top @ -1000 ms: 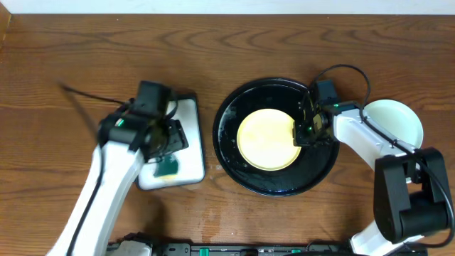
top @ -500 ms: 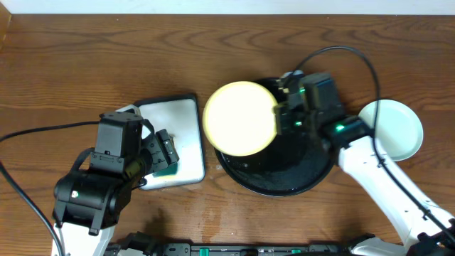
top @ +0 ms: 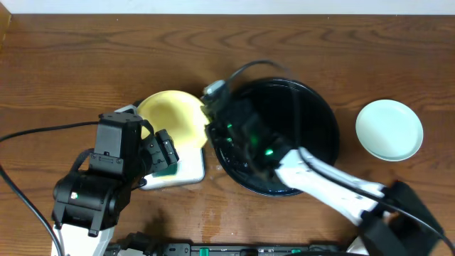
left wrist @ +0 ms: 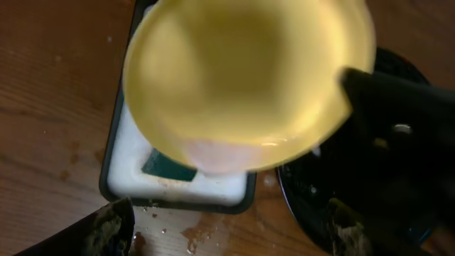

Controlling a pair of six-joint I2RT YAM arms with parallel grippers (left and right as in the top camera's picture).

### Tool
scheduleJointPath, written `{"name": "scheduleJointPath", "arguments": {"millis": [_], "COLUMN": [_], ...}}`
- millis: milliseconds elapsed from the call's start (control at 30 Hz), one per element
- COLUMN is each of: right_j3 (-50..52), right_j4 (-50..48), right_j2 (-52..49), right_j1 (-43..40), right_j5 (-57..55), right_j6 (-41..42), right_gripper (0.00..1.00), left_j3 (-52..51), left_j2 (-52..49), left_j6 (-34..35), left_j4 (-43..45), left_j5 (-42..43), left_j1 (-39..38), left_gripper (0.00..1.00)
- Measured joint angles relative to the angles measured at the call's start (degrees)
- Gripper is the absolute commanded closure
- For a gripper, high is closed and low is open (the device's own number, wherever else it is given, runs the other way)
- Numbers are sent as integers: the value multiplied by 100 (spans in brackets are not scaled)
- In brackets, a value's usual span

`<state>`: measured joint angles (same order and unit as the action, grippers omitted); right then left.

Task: Clean dirty plates on tray and stack at the side
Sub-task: 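Lift the yellow plate with the right gripper and tilt it over the foam tray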

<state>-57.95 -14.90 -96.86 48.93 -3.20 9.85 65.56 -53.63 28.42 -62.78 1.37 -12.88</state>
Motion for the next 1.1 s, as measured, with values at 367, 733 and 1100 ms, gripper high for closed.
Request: {"name": "scheduleJointPath", "arguments": {"millis": [367,733,1100], "right_j3": [31,31,31], "right_j4": [-1325,-1473,-1495], "right_j2": [-72,109,140], "right_j1": [345,597,597], "right_j5": [-581,-881,-964], "right_j6": [-2135,-2964,-3141], "right_gripper": [99,99,99], "left_j3": [2,2,2], "left_j2": [0,0,0], "left_j6": [0,0,0], "left_j4": [-2,-2,-2], "left_j5": [0,0,0], "left_j1": [0,0,0], "left_gripper": [14,14,14]}}
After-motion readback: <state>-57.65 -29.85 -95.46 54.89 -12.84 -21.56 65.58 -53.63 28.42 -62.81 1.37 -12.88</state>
